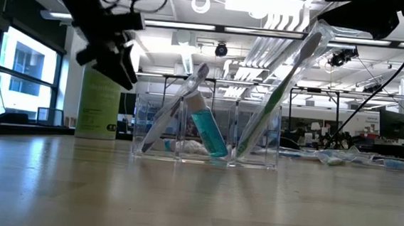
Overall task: Pick & Place toothbrushing station
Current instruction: Put the mouthwash into the transparent organizer
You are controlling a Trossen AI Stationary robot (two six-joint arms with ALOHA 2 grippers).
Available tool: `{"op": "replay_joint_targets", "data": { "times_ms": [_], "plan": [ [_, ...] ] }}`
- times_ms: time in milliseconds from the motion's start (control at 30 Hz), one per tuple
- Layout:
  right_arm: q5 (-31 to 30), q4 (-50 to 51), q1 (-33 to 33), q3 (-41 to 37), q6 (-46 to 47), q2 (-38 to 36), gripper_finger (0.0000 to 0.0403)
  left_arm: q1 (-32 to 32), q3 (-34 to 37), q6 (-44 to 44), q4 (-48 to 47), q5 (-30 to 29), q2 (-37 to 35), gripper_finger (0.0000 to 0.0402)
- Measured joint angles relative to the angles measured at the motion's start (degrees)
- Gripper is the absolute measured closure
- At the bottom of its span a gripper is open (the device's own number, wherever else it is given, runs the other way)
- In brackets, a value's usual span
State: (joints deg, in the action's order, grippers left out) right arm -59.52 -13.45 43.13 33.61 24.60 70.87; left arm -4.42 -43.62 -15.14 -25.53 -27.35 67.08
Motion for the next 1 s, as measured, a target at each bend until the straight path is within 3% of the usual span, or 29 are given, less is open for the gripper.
{"op": "replay_joint_targets", "data": {
  "times_ms": [100, 233, 300, 733, 1000],
  "plan": [
    [0.9, 0.2, 0.0, 0.0, 1.2, 0.0, 0.0156, -4.7, 0.0, -8.2, -0.2, 4.2, 1.0, 0.0195],
    [1.8, 0.4, 0.0, 0.0, 1.3, 0.0, 0.0156, -9.2, 0.0, -20.0, 0.3, 22.6, 3.0, 0.0195],
    [1.8, 0.4, 0.0, 0.0, 1.3, 0.0, 0.0156, -10.2, 0.0, -25.3, 1.8, 26.9, 4.5, 0.0195],
    [1.6, 0.4, 0.0, 0.0, 1.2, 0.0, 0.0156, -12.4, 0.0, -32.4, 14.6, 27.3, 19.7, 0.0195],
    [1.6, 0.8, 0.0, 0.0, 1.2, 0.0, 0.0156, -14.0, -0.2, -32.5, 20.1, 27.2, 21.8, 0.0195]
  ]
}}
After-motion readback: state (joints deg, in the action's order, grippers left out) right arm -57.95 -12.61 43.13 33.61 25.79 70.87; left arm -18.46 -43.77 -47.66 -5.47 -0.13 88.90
